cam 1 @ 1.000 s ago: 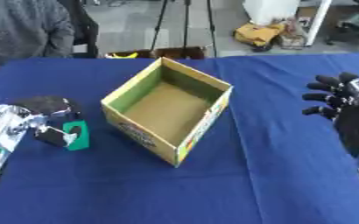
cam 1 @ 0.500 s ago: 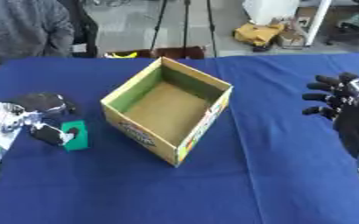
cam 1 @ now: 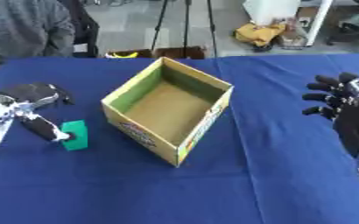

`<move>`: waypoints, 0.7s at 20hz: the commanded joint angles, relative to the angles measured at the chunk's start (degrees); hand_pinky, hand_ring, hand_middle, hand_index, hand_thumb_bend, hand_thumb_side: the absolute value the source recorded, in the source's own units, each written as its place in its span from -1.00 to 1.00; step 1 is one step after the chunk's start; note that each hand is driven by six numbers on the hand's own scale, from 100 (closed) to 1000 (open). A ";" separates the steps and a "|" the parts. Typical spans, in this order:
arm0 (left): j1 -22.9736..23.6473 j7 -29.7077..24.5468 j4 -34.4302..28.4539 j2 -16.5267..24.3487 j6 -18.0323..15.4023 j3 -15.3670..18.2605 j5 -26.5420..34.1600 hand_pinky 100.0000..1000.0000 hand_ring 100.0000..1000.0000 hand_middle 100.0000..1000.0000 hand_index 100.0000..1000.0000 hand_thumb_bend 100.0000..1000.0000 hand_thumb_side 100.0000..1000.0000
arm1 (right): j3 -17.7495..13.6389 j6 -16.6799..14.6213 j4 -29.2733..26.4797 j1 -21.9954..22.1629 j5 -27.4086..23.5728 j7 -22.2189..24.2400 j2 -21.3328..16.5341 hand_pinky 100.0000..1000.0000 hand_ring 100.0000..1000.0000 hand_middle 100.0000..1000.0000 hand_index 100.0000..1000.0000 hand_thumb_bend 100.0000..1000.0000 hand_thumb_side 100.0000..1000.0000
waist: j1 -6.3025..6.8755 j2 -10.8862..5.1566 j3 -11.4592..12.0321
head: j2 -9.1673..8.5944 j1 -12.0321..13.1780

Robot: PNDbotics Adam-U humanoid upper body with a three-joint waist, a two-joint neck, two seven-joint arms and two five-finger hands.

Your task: Pick up objects on the table and place them in the box.

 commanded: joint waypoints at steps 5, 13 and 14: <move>-0.89 -2.91 2.96 1.59 -0.81 -0.79 1.08 0.38 0.39 0.40 0.61 -0.06 -0.36 | -0.21 -0.12 -0.93 -0.95 0.06 -0.04 -1.14 0.04 0.40 0.41 0.67 -1.00 1.00 | -0.01 -0.59 -0.17 | -0.71 0.16; -0.94 0.12 5.86 0.26 -1.93 -1.52 0.31 0.26 0.28 0.29 0.54 -0.20 -0.40 | -0.17 -0.11 -0.93 -0.98 0.05 0.03 -1.07 0.04 0.40 0.41 0.67 -1.00 1.00 | 0.02 -0.49 -0.28 | -0.78 0.27; -0.96 0.81 6.14 0.11 -1.96 -1.56 0.20 0.20 0.23 0.25 0.52 -0.25 -0.42 | -0.17 -0.11 -0.93 -0.98 0.05 0.03 -1.06 0.04 0.40 0.41 0.67 -1.00 1.00 | 0.02 -0.48 -0.31 | -0.80 0.27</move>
